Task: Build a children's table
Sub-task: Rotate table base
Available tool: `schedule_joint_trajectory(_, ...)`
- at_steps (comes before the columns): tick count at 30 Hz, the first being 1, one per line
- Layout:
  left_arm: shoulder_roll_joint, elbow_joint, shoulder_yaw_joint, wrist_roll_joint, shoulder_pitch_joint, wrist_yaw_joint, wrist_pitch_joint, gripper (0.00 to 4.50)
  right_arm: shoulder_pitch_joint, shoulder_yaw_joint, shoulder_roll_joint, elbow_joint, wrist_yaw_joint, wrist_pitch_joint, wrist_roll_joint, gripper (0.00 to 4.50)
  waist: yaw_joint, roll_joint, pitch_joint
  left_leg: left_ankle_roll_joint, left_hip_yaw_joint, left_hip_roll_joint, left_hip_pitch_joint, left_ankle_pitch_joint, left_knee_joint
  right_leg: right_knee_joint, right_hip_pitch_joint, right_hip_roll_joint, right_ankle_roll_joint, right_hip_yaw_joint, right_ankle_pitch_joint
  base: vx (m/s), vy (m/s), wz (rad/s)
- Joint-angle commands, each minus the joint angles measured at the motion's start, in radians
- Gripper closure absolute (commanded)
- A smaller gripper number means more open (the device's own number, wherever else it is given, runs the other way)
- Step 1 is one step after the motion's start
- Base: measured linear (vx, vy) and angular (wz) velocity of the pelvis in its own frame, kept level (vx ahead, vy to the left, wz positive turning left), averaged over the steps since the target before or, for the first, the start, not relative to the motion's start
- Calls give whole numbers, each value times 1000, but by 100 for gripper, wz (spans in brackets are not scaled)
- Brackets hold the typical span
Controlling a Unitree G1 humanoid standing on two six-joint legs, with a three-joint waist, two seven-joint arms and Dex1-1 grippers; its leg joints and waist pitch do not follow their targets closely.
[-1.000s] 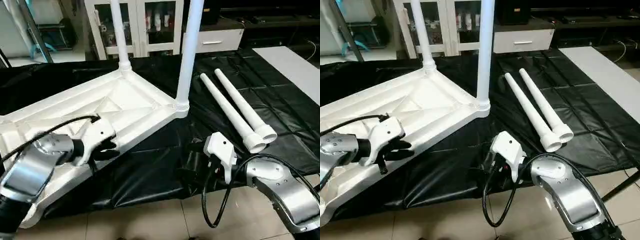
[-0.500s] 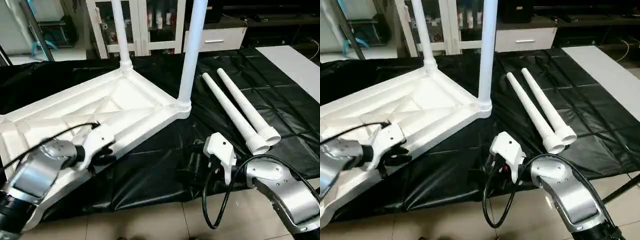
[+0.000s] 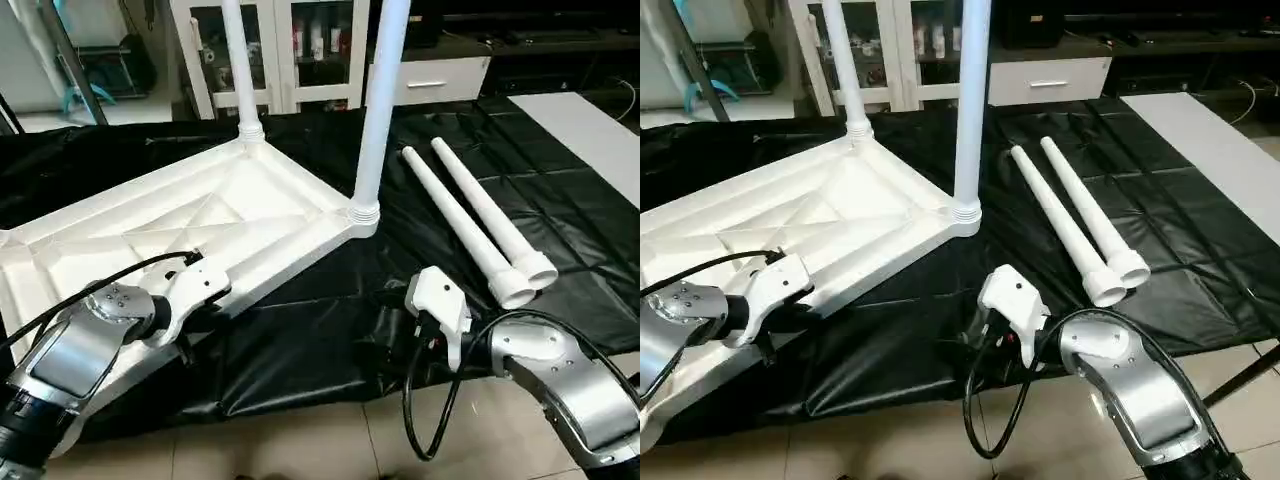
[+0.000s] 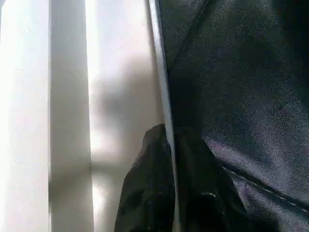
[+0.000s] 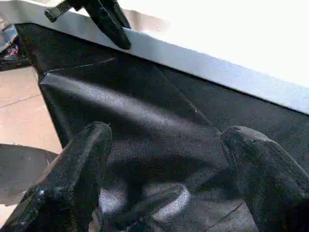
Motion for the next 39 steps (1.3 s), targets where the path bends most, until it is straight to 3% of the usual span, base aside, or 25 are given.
schedule_joint_trajectory(1, 8, 15, -7, 26, 3, 7, 1, 446, 3, 2, -11, -21, 10, 5, 4, 54, 2, 5, -55, -21, -13, 19, 24, -437, -82, -76, 29, -25, -136, 18, -457, 0, 0, 0)
schedule_joint_trajectory(5, -22, 43, 1, 18, -14, 22, -16, 446, 2, 1, -13, -17, 13, 3, 4, 54, 2, 4, -55, -21, -12, 18, 24, -439, -82, -77, 28, -24, -141, 18, -446, 0, 0, 0)
schedule_joint_trajectory(9, -69, 94, 3, 10, -48, 40, -41, 446, 0, 4, -12, -14, 12, 1, 2, 54, 10, 4, -53, -19, -10, 16, 29, -454, -80, -83, 24, -25, -129, 18, -493, 0, 0, 0)
schedule_joint_trajectory(13, -175, 232, -15, 11, -147, 75, -102, 446, -5, 7, -13, -8, 10, -3, -5, 54, 20, 2, -43, -31, -10, 10, 61, -537, -66, -117, -2, -22, -69, 6, -665, -25, 0, 6)
schedule_joint_trajectory(16, -200, 265, -16, 9, -171, 84, -115, 446, -7, 7, -14, -6, 10, -3, -8, 54, 12, 1, -46, -34, -28, 14, 36, -547, -85, -110, 29, -30, -39, -6, -662, 0, 0, 0)
schedule_joint_trajectory(18, -232, 311, -20, 15, -204, 100, -137, 446, -8, 8, -15, -3, 10, -5, -10, 54, 8, 2, -48, -30, -28, 13, 33, -540, -85, -111, 31, -30, -41, -6, -647, 0, 0, 0)
schedule_joint_trajectory(19, -280, 390, -27, 30, -256, 129, -179, 446, -10, 10, -15, -1, 9, -6, -13, 54, 7, 1, -48, -27, -27, 13, 36, -542, -84, -115, 27, -30, -48, -7, -635, 0, 0, 0)
schedule_joint_trajectory(21, -345, 503, -31, 50, -329, 174, -236, 446, -13, 12, -15, 1, 7, -8, -18, 54, 8, 0, -43, -20, -18, 3, 64, -582, -64, -145, 0, -21, -26, -22, -702, -73, 24, 6)
schedule_joint_trajectory(22, -384, 567, -27, 58, -373, 210, -274, 446, -13, 11, -15, 1, 3, -8, -20, 54, 2, 0, -41, -6, -20, 1, 66, -582, -60, -157, 9, -21, -15, -38, -715, -66, 18, 7)
schedule_joint_trajectory(23, -408, 607, -25, 62, -400, 232, -297, 446, -14, 10, -15, 1, 1, -8, -22, 54, -2, 7, -40, -5, -31, 12, 54, -602, -77, -156, 35, -22, -12, -57, -682, 0, 0, 0)
schedule_joint_trajectory(24, -408, 607, -25, 62, -400, 232, -297, 446, -14, 10, -15, 1, 1, -8, -22, 54, -6, 14, -36, -4, -36, 21, 48, -633, -90, -152, 48, -19, -11, -65, -655, -17, 67, -15)
schedule_joint_trajectory(25, -471, 695, -14, 68, -463, 292, -384, 446, -14, 8, -13, 3, -7, -8, -26, 54, -9, 31, -35, -27, -58, 51, 24, -762, -137, -99, 92, -19, -34, -75, -489, -17, 67, -15)
schedule_joint_trajectory(26, -471, 695, -14, 68, -463, 292, -384, 446, -14, 8, -13, 3, -7, -8, -26, 54, -6, 35, -31, -35, -60, 63, 17, -818, -161, -67, 103, -16, -51, -76, -416, 0, 0, 0)
schedule_joint_trajectory(27, -500, 742, -3, 68, -492, 325, -428, 446, -14, 9, -13, 5, -11, -9, -28, 54, 3, 39, -34, -45, -58, 76, 12, -856, -180, -21, 115, -18, -71, -67, -330, 0, 0, 0)
schedule_joint_trajectory(28, -507, 753, 0, 67, -499, 334, -439, 446, -15, 9, -13, 6, -12, -10, -29, 54, 17, 28, -33, -48, -34, 74, 31, -870, -187, -6, 90, -20, -97, -47, -274, 0, 0, 0)
schedule_joint_trajectory(29, -526, 780, 9, 66, -516, 357, -468, 446, -15, 10, -13, 8, -14, -10, -30, 54, 12, -24, -29, -35, -8, 7, 84, -725, -88, -133, 16, -37, -59, -46, -607, -7, -42, 22)
schedule_joint_trajectory(30, -535, 794, 14, 62, -524, 362, -476, 446, -15, 10, -12, 9, -15, -11, -31, 54, 23, -32, -31, -22, 2, -25, 119, -585, -13, -186, -22, -68, -26, -59, -790, 0, 0, 0)
schedule_joint_trajectory(31, -582, 853, 49, 35, -557, 387, -501, 390, -17, 14, -11, 14, -20, -12, -37, 54, 23, -32, -26, 31, -8, -28, 54, -343, 3, -190, 33, -102, 26, -70, -934, 0, 0, 0)
schedule_joint_trajectory(32, -605, 893, 68, 24, -573, 399, -519, 390, -17, 17, -10, 16, -22, -14, -40, 54, 33, -18, -36, 27, -17, -15, 38, -330, -21, -170, 56, -94, 36, -80, -876, 66, 15, -18)
schedule_joint_trajectory(33, -613, 910, 71, 27, -580, 412, -533, 390, -18, 19, -10, 18, -23, -14, -42, 54, 31, -8, -35, 27, -25, -4, 31, -367, -39, -170, 59, -80, 37, -94, -819, 65, 22, -13)
schedule_joint_trajectory(34, -621, 933, 73, 33, -588, 436, -553, 382, -18, 22, -9, 20, -25, -16, -45, 54, 17, 27, -40, -2, -55, 39, 26, -570, -81, -141, 80, -56, 11, -116, -595, 65, 22, -13)
schedule_joint_trajectory(36, -629, 966, 69, 50, -599, 478, -589, 352, -19, 27, -9, 22, -27, -18, -51, 54, 11, 37, -36, -22, -77, 76, 9, -722, -131, -68, 109, -47, -40, -98, -371, 0, 0, 0)
schedule_joint_trajectory(37, -628, 984, 73, 67, -606, 550, -647, 346, -18, 28, -8, 20, -27, -18, -52, 54, 17, 34, -26, -43, -78, 93, 11, -836, -167, -12, 105, -42, -87, -69, -214, 0, 0, 0)
schedule_joint_trajectory(38, -628, 988, 75, 67, -607, 557, -655, 346, -18, 28, -8, 20, -27, -18, -53, 54, 8, 7, -18, -58, -60, 60, 25, -850, -151, -49, 85, -44, -91, -62, -333, 0, 0, 0)
schedule_joint_trajectory(39, -627, 989, 78, 65, -608, 558, -665, 346, -18, 27, -8, 19, -27, -18, -53, 54, 3, -14, -13, -52, -46, 28, 47, -796, -115, -108, 60, -48, -59, -68, -531, 0, 0, 0)
